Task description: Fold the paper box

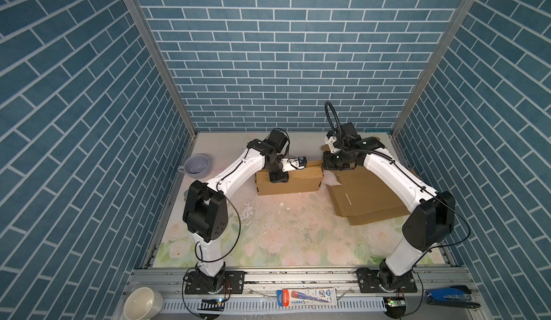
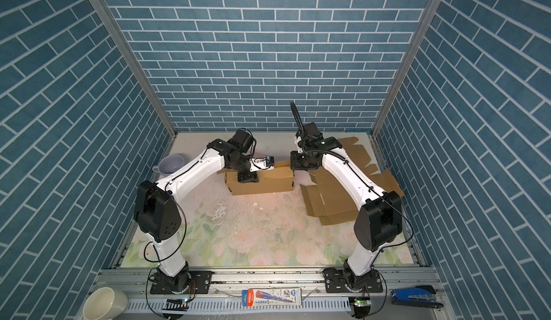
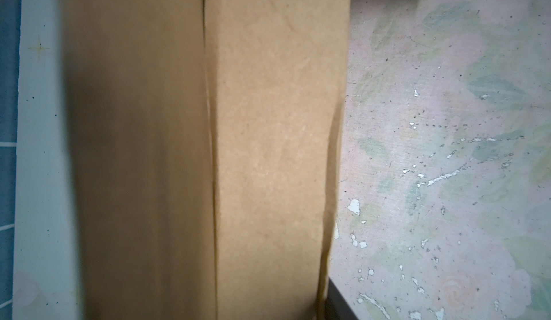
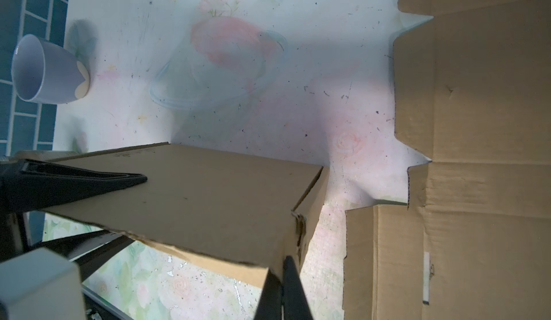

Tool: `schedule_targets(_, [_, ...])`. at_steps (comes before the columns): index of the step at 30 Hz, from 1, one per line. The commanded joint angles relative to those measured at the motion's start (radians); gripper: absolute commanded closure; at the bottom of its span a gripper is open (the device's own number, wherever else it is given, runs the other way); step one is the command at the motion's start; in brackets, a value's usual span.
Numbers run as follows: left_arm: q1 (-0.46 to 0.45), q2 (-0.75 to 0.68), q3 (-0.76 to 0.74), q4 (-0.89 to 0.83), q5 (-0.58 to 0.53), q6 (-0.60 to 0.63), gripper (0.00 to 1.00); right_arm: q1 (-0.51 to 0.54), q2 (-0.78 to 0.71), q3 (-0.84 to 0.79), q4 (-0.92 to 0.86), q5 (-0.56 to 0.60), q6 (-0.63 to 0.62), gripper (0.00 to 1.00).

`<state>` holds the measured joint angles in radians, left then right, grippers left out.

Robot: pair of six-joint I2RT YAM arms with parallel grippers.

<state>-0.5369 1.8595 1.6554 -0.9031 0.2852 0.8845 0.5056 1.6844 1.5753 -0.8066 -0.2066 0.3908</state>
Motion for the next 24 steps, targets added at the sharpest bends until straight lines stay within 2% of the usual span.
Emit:
schedule_targets(1, [0.0, 0.082, -0.028, -0.006, 0.019, -0.003, 0.6, -0.001, -0.012, -0.086, 0.045, 0.015, 0.065, 1.0])
schedule_targets(7, [0.0, 0.081, -0.003, -0.013, -0.005, -0.024, 0.56, -0.001, -0.025, -0.149, 0.075, 0.056, 0.061, 1.0])
schedule_targets(14, [0.0, 0.067, 0.038, -0.015, -0.06, -0.038, 0.39, -0.001, -0.017, -0.139, 0.074, 0.06, 0.069, 1.0])
schedule_targets(22, [0.0, 0.014, 0.063, -0.017, -0.095, -0.04, 0.29, -0.001, -0.008, -0.135, 0.068, 0.077, 0.065, 1.0])
schedule_targets(24, [0.0, -0.008, 0.067, -0.02, -0.096, -0.038, 0.23, -0.001, -0.006, -0.131, 0.064, 0.081, 0.066, 1.0])
